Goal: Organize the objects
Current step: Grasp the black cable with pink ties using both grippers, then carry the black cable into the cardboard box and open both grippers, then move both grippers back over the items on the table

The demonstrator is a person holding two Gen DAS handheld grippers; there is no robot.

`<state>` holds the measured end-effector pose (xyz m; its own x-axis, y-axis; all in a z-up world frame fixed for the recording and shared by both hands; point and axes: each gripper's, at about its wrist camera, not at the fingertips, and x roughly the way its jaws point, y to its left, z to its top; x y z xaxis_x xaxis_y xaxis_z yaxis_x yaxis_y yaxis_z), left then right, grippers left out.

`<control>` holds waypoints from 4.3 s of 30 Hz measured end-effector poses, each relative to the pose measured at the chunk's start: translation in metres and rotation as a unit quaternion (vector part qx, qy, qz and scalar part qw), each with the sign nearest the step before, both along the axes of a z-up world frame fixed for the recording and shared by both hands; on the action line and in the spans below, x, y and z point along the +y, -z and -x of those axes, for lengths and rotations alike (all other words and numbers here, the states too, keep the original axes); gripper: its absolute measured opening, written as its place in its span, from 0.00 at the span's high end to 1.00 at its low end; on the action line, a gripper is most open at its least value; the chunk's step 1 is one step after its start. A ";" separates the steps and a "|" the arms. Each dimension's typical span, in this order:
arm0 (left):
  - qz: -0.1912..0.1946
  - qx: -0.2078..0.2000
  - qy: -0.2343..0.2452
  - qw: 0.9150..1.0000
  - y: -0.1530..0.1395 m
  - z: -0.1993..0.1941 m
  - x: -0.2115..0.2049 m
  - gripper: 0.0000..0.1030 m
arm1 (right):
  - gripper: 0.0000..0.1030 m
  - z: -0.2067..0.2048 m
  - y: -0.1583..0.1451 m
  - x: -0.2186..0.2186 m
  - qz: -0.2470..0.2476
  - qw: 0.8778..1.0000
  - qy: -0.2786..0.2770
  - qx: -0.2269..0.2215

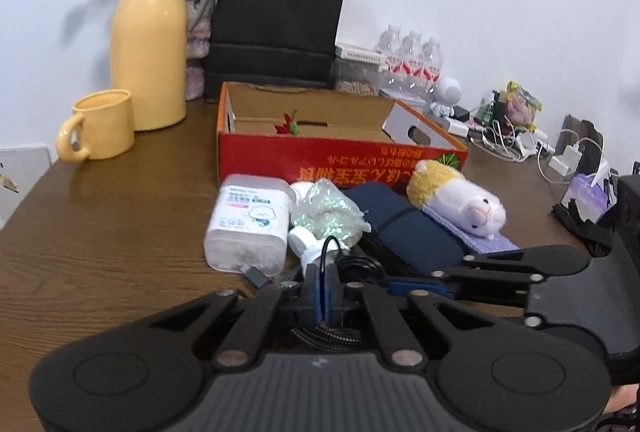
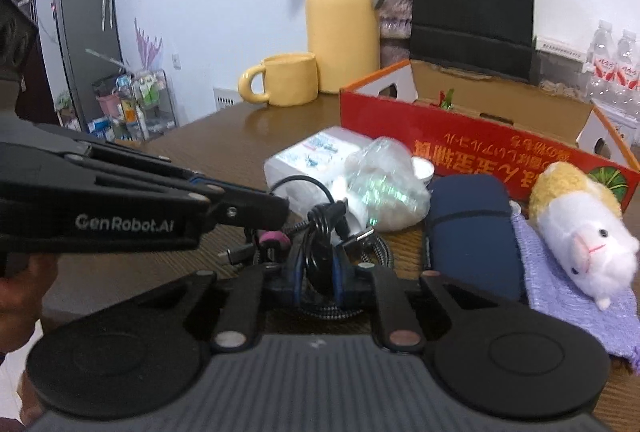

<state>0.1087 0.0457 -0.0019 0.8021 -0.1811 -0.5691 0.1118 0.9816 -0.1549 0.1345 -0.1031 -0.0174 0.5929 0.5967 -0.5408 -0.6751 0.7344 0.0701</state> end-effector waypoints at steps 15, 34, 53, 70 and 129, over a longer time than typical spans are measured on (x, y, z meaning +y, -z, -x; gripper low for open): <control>-0.030 -0.037 -0.027 0.999 -0.022 0.015 -0.006 0.99 | 0.87 0.020 -0.032 -0.040 -0.095 0.995 0.019 -0.010; -0.051 -0.070 -0.044 0.995 -0.045 -0.013 -0.018 1.00 | 0.87 0.003 -0.050 -0.068 -0.120 0.990 0.060 -0.044; -0.029 -0.099 -0.055 0.993 -0.066 -0.105 -0.024 0.99 | 0.87 -0.093 -0.064 -0.086 -0.114 0.978 0.154 -0.082; -0.012 -0.081 -0.070 0.994 -0.049 -0.208 -0.017 0.99 | 0.86 -0.198 -0.055 -0.080 -0.089 0.976 0.191 -0.055; -0.074 -0.046 -0.119 0.989 -0.042 -0.137 -0.018 0.00 | 0.00 -0.126 -0.053 -0.094 -0.025 0.975 0.217 -0.040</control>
